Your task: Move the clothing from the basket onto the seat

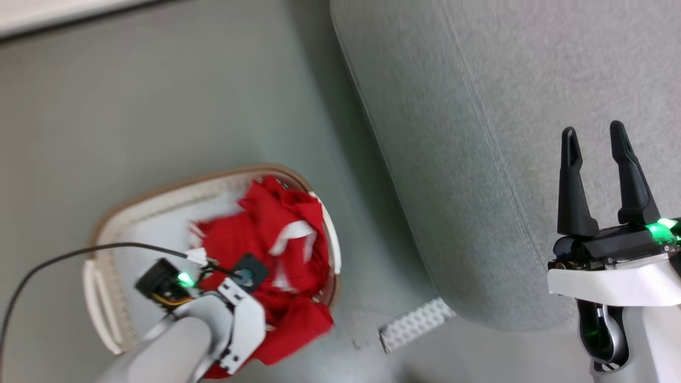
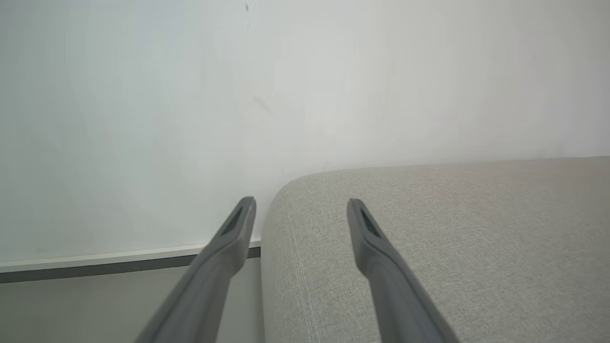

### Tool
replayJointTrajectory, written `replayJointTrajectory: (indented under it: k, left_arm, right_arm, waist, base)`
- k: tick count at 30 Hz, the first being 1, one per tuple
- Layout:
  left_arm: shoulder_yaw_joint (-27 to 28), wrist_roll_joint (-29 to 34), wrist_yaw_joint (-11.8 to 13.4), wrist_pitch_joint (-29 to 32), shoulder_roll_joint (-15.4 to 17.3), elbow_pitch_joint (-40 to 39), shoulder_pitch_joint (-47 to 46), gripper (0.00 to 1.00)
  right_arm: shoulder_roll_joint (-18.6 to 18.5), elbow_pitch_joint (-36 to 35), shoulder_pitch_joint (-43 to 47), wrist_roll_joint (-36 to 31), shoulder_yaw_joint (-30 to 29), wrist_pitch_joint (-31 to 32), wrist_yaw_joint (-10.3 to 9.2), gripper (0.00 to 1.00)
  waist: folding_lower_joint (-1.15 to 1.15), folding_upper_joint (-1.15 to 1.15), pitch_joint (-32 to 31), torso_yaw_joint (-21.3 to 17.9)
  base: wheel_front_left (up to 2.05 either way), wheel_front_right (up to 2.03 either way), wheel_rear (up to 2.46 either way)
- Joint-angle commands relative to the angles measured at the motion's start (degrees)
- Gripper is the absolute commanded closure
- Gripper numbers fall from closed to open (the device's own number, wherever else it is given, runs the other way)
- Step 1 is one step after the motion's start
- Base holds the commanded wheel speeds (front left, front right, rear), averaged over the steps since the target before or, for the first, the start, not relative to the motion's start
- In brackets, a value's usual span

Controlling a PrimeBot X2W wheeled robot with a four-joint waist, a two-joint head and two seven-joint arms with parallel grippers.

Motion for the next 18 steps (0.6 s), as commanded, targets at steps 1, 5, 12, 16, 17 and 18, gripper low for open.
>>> replayJointTrajectory:
  k: [1,5,12,16,17,18]
  left_arm:
    - [0.13,-1.25,-0.05,-0.50,-0.65,-0.71,0.49,1.00]
    - [0.74,-3.04,-0.45,-2.34,-2.97,-1.94,1.35,1.00]
    - [2.98,-7.93,-2.58,-10.30,-5.55,1.07,2.05,1.00]
    - [3.32,-9.78,-3.74,-14.73,-7.96,5.15,1.47,1.00]
    - [3.37,-10.21,-4.03,-15.82,-8.49,6.13,1.22,1.00]
    - [3.49,-10.90,-4.33,-17.07,-9.25,7.07,1.02,1.00]
  right_arm:
    - [-0.19,0.55,0.54,-1.12,-0.60,0.05,-0.12,0.00]
    - [-0.20,1.79,1.59,-3.86,-1.76,0.05,-0.12,0.00]
    - [-0.22,3.96,3.76,-7.29,-3.23,0.05,-0.12,0.00]
    - [-0.20,5.24,5.18,-8.94,-3.87,0.05,-0.12,0.00]
    - [-0.20,5.55,5.55,-9.18,-3.84,0.05,-0.12,0.00]
    - [-0.20,5.98,6.01,-9.29,-3.85,0.05,-0.12,0.00]
  waist:
    - [0.00,0.00,-5.30,3.12]
    - [0.00,0.00,-10.99,5.78]
    - [0.00,0.00,-19.39,9.73]
    - [0.00,0.00,-23.71,12.09]
    - [0.00,0.00,-24.77,12.64]
    - [0.00,0.00,-25.90,13.18]
  base:
    - [0.00,0.00,0.00]
    - [0.00,0.00,0.00]
    - [0.00,0.00,0.00]
    - [0.00,0.00,0.00]
    - [0.00,0.00,0.00]
    - [0.00,0.00,0.00]
